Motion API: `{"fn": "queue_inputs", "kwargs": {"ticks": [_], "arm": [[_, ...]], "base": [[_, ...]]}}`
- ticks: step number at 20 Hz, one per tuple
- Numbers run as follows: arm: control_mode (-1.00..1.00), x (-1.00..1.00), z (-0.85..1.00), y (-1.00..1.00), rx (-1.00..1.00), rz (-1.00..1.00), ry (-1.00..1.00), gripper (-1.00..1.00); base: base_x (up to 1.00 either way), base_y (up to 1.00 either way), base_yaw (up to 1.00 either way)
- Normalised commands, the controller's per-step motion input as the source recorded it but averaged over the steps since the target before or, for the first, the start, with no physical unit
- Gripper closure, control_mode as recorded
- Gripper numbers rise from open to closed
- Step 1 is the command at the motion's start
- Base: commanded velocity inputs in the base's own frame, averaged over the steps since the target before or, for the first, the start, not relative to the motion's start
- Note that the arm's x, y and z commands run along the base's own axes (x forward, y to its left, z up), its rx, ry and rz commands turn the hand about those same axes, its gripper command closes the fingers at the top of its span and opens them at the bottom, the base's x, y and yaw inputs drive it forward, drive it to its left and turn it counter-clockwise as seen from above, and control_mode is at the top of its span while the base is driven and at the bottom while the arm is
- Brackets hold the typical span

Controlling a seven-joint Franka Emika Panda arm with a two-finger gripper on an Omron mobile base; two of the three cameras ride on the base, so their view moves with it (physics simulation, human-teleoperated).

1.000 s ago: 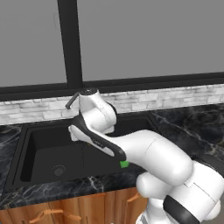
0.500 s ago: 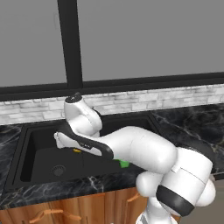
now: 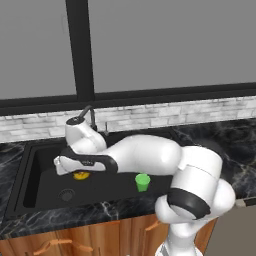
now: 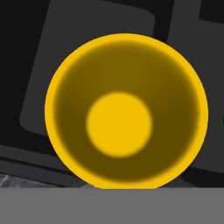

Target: Move any existing items from the left basin to the right basin for drying. Then move the mug from the counter to the left basin of the sink for washing.

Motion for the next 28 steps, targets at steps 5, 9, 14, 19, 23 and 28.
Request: {"fn": "queue_inputs", "kwargs": {"ticks": [5, 9, 14, 19, 23, 28], "arm": [[-1.00, 0.22, -0.37, 0.28, 0.00, 0.00, 0.00, 1.00], [-1.00, 0.31, -0.37, 0.31, 0.00, 0.00, 0.01, 1.00], [-1.00, 0.30, -0.38, 0.31, 0.00, 0.00, 0.01, 1.00], [-1.00, 0.25, -0.32, 0.30, 0.00, 0.00, 0.00, 1.00], [-1.00, 0.18, -0.24, 0.26, 0.00, 0.00, 0.00, 1.00], [-1.00, 0.13, -0.17, 0.25, 0.00, 0.00, 0.00, 1.00]], "base": [[0.00, 0.00, 0.00], [0.00, 0.00, 0.00], [0.00, 0.00, 0.00], [0.00, 0.00, 0.00], [0.00, 0.00, 0.00], [0.00, 0.00, 0.00]]}}
